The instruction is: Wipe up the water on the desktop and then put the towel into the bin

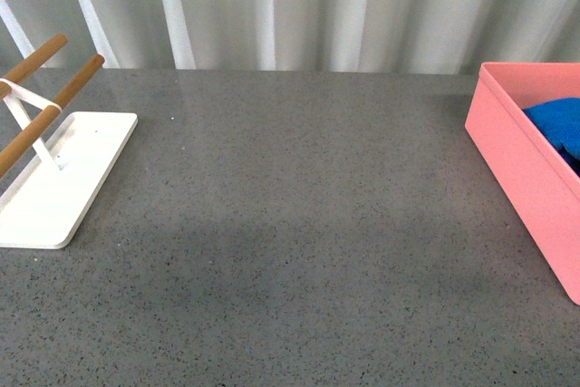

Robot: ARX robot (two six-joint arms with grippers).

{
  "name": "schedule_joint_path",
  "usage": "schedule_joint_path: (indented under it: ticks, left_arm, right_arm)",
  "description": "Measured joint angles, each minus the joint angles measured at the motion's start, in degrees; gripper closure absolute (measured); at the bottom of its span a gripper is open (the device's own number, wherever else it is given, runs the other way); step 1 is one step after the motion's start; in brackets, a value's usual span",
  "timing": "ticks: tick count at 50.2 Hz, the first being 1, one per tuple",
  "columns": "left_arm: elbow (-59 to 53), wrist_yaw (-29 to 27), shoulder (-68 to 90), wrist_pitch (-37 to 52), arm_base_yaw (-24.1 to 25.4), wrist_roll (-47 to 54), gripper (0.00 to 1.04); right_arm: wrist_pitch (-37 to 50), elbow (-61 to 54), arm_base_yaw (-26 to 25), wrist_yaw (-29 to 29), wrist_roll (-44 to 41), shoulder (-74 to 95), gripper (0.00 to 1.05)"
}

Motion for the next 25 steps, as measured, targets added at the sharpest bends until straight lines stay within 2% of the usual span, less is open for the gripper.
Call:
schedule_joint_path:
  ticks: [15,20,25]
  left_arm:
    - [0.0,0.0,0.0,0.0,0.0,0.0,0.07]
    - [0.0,0.0,0.0,0.0,0.0,0.0,0.07]
    - [0.0,0.0,0.0,0.0,0.0,0.0,0.07]
  right_arm:
    - [-4.6,0.0,0.0,0.0,0.0,-4.5,1.01]
    - [-13.7,0.0,0.0,0.0,0.0,-11.7,1.01]
    - [-14.3,0.0,0.0,0.1,0.0,-13.9,1.01]
